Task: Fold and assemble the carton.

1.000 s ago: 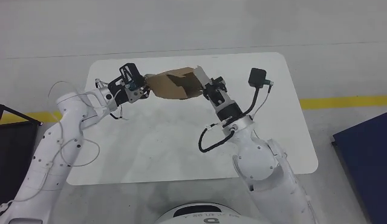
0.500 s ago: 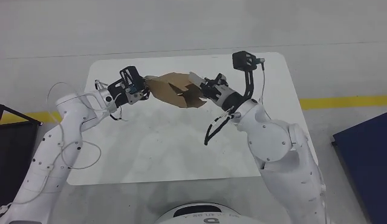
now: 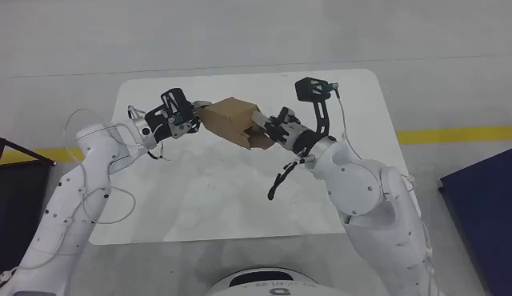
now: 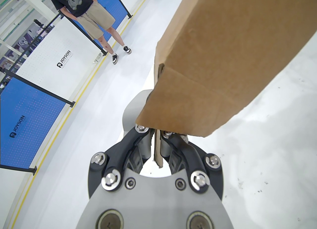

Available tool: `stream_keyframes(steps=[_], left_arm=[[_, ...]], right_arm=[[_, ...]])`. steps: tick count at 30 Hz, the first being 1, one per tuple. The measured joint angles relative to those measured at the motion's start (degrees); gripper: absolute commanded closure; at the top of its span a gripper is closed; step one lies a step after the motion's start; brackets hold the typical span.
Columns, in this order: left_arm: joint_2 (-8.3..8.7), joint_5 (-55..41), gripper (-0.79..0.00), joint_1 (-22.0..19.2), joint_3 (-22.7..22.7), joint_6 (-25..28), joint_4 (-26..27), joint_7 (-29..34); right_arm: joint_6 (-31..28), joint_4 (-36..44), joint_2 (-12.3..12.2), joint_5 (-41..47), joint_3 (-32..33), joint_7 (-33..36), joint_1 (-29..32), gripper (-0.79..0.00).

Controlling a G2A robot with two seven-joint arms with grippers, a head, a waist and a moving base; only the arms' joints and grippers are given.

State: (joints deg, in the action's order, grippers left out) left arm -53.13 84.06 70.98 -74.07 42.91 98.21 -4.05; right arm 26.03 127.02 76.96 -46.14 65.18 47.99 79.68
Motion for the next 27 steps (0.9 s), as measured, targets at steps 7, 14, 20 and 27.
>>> stream_keyframes(steps=[7,14,20,27], left_arm=[[0.03,-0.2,0.0,0.6,-0.5,-0.1,0.2,-0.2],[0.06,-0.5,0.0,1.1,-1.0,-0.1,0.5,-0.1],[0.06,-2.8,0.0,2.0,-2.0,-0.1,-0.6,-0.6],[0.19,-4.5,0.0,3.0,-3.5,0.2,-1.1,-1.4]], right_arm=[[0.1,0.1,-0.2,-1.8,-1.9,2.0,0.0,-0.563],[0.5,0.7,-0.2,-3.4,-2.7,2.3,-0.6,-0.6],[1.9,5.4,0.2,2.6,0.7,-6.3,1.7,-0.646],[-0.3,2.9,0.1,7.7,4.3,-15.1,7.5,-0.622]])
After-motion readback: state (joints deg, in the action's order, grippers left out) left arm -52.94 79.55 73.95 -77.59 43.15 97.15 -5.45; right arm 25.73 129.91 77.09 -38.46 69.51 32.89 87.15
